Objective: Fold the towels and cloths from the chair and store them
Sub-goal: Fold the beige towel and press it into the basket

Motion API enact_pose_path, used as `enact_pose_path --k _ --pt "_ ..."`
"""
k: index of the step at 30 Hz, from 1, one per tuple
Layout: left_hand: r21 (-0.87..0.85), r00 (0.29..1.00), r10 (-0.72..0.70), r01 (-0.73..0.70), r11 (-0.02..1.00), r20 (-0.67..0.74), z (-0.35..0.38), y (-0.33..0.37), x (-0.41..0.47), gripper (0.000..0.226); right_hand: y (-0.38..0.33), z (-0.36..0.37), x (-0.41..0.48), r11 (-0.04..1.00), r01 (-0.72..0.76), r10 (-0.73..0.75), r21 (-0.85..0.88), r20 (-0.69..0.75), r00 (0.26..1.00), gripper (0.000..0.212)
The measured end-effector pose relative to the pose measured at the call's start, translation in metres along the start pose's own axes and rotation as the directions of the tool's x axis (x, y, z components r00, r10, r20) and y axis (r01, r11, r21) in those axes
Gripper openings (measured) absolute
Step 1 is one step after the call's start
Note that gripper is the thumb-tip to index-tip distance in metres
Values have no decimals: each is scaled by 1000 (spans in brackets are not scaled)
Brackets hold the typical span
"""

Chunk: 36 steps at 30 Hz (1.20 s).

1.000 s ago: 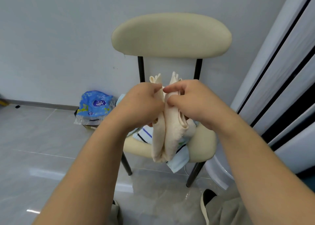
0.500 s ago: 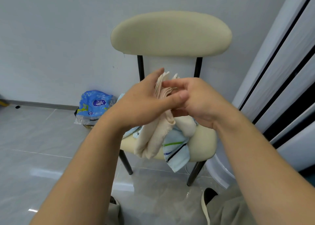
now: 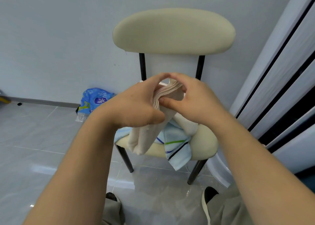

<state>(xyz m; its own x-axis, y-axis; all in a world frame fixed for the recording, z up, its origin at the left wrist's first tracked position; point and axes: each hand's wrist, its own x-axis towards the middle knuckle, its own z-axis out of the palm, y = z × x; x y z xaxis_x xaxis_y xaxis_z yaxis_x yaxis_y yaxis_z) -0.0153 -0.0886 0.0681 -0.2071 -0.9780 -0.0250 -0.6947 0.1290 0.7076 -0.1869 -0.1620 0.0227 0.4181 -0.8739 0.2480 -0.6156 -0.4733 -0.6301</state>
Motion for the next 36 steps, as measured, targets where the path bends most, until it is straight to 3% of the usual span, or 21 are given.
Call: enact_pose_path --k 2,5,9,13,17,22,26,31,34,36 --pt "-29 999 -45 45 999 5 -3 -1 -3 88 4 0 -1 995 -13 12 -103 -13 1000 72" --pt "-41 996 -84 84 996 -3 -7 0 -8 68 7 1 -2 977 85 -100 -198 -69 993 53" --pt "185 988 -68 94 978 -142 -17 1 -11 49 8 3 0 949 237 -250 -208 -41 967 48" --pt "334 950 -89 192 923 -299 -23 -8 -10 34 -3 -4 -3 986 121 -107 -115 121 987 45" --pt "335 937 -94 212 918 -335 -19 -24 -1 31 -6 -9 -4 987 84 -64 -135 140 988 46" --pt "258 937 -38 135 957 -348 -1 -35 12 32 -11 -17 -4 950 93 -13 -299 258 966 57" --pt "185 929 60 10 983 -366 11 -38 16 30 -3 -16 -3 901 153 18 -405 388 922 47" --pt "-69 934 80 -111 991 -347 14 -23 3 41 12 -5 -1 949 123 13 -290 428 904 27" --pt "-92 921 107 -152 984 -376 16 -12 -12 44 9 -4 -11 984 89 -31 -151 350 936 32" --pt "-96 905 105 -157 983 -411 19 -2 -24 47 2 -6 -22 988 117 -83 -97 304 949 22"
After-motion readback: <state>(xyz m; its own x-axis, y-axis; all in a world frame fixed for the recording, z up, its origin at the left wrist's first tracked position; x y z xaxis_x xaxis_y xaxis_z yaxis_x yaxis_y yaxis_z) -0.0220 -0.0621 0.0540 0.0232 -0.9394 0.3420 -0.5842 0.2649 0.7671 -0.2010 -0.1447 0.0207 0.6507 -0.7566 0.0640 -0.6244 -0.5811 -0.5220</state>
